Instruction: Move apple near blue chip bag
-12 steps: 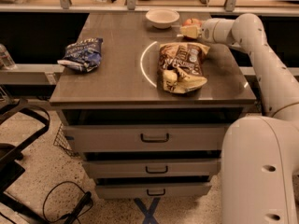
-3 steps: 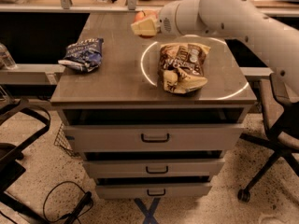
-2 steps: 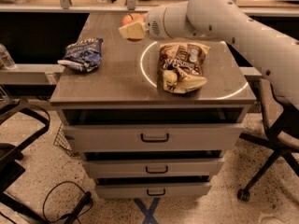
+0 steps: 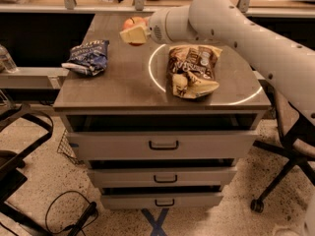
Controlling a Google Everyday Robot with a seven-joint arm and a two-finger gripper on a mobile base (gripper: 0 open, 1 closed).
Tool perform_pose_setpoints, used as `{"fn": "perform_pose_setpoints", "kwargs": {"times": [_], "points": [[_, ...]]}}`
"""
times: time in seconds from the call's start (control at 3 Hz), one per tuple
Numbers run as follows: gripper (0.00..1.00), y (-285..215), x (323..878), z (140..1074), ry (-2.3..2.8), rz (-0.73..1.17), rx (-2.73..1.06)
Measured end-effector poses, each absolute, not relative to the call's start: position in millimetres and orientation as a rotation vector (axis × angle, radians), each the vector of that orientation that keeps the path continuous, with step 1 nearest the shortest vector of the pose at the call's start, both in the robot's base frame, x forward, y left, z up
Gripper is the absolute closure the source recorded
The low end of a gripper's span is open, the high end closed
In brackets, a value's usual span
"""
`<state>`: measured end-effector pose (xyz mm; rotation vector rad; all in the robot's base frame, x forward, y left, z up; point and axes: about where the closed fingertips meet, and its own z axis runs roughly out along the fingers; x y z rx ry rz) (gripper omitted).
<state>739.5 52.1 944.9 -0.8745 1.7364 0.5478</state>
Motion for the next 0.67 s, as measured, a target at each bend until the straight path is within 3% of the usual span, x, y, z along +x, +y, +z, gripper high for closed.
{"fn": "perform_pose_setpoints", "kwargs": {"times": [0.67], "points": [[1.0, 102.9, 767.6, 879.9, 1.747, 0.608, -0.898]]}}
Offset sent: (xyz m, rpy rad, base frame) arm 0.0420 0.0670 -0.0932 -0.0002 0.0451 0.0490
